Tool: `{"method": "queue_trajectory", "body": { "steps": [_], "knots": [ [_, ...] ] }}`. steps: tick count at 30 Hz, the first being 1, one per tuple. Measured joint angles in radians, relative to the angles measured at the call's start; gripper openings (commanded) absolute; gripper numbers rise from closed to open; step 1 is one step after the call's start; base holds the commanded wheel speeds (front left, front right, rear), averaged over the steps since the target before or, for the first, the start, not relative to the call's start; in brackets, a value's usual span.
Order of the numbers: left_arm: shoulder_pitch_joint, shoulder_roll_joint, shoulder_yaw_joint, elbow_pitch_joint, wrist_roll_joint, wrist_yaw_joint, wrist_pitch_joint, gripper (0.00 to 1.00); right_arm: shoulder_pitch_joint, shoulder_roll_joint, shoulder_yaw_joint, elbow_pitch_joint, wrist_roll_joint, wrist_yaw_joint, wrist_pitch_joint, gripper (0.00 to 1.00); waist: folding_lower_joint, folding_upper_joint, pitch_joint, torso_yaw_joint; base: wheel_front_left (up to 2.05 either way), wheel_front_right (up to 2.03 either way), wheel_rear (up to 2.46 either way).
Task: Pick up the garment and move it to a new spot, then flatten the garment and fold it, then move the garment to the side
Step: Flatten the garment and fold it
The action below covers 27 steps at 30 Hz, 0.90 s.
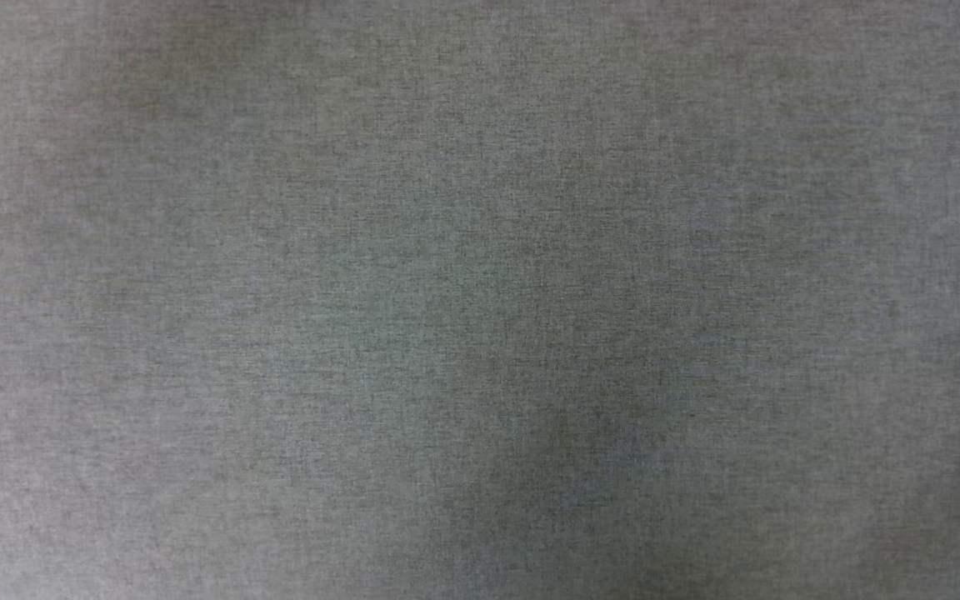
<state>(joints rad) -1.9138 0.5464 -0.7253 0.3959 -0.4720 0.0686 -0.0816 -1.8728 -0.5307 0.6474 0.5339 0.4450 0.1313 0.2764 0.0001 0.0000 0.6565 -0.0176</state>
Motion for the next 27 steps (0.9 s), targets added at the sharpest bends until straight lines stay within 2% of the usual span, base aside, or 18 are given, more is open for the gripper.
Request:
{"method": "queue_trajectory", "body": {
  "steps": [8, 16, 20, 27],
  "knots": [
    [0.179, -0.021, -0.033, 0.072, -0.054, -0.016, -0.054, 0.0, 0.123, 0.036, 0.16, 0.096, 0.073, 0.0, -0.105, 0.0, 0.0, 0.0, -0.009, 0.011, 0.0, 0.0, 0.0],
    [0.482, 0.032, -0.078, 0.066, -0.109, -0.029, -0.114, 0.0, 0.348, 0.031, 0.262, 0.108, 0.146, 0.0, -0.209, 0.0, -0.0001, 0.0, -0.057, 0.014, 0.0, 0.0, 0.0],
    [0.659, 0.06, -0.09, 0.012, -0.151, 0.0, -0.135, 0.0, 0.473, 0.008, 0.29, 0.089, 0.169, 0.0, -0.238, 0.0, -0.0001, 0.0, -0.098, 0.017, 0.0, 0.0, 0.0],
    [0.973, 0.095, -0.114, -0.133, -0.203, 0.088, -0.161, 0.0, 0.706, -0.043, 0.317, 0.036, 0.202, 0.0, -0.262, 0.0, -0.0001, -0.0001, -0.19, 0.018, 0.0, 0.0, 0.0]
  ]
}}
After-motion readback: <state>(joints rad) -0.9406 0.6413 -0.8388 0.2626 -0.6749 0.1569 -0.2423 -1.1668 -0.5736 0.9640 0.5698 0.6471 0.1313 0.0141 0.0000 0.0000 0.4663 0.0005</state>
